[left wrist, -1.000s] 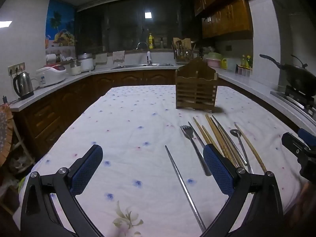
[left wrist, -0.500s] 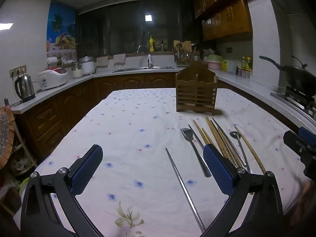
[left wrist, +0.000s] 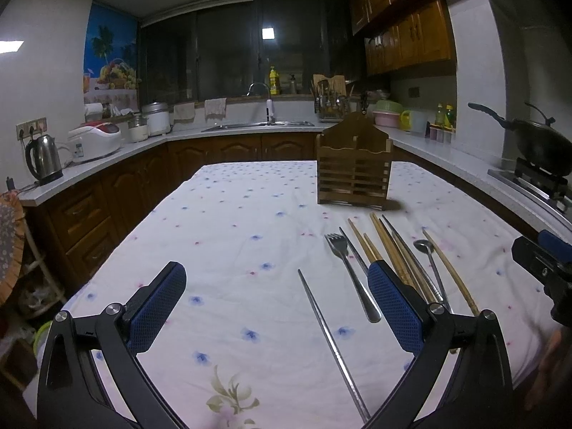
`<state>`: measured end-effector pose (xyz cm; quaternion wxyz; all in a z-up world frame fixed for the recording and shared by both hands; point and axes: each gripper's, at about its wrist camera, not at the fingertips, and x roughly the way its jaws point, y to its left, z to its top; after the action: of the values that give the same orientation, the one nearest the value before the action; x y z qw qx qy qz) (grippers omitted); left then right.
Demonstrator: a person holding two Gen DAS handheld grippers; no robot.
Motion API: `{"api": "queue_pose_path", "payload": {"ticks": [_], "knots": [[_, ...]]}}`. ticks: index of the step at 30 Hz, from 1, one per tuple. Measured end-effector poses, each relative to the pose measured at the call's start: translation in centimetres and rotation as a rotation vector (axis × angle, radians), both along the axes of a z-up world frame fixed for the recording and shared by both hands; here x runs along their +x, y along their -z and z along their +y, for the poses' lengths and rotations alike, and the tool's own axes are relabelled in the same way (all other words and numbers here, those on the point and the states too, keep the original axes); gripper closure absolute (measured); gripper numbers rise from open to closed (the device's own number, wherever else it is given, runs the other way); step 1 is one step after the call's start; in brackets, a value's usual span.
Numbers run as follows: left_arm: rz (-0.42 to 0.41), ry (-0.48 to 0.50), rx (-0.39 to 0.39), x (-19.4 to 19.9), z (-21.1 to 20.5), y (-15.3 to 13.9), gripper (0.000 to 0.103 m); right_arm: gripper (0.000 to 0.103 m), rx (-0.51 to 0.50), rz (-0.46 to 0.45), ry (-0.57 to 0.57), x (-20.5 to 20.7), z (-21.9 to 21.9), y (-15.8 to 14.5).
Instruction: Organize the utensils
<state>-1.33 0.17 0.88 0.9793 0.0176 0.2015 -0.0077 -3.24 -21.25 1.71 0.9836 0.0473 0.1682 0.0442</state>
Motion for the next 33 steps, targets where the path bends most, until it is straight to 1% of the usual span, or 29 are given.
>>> {"api": "queue_pose_path", "payload": {"ticks": [27, 33], "knots": [[0.003, 0.002, -0.005, 0.0, -0.2, -0.1, 0.0, 0.0, 0.01, 0.004, -0.016, 0.1, 0.7, 0.0], [0.037, 0.023, -0.024, 1.0, -0.2, 0.4, 0.0, 0.0, 0.011, 0.005, -0.018, 0.2, 0.7, 0.0]]}}
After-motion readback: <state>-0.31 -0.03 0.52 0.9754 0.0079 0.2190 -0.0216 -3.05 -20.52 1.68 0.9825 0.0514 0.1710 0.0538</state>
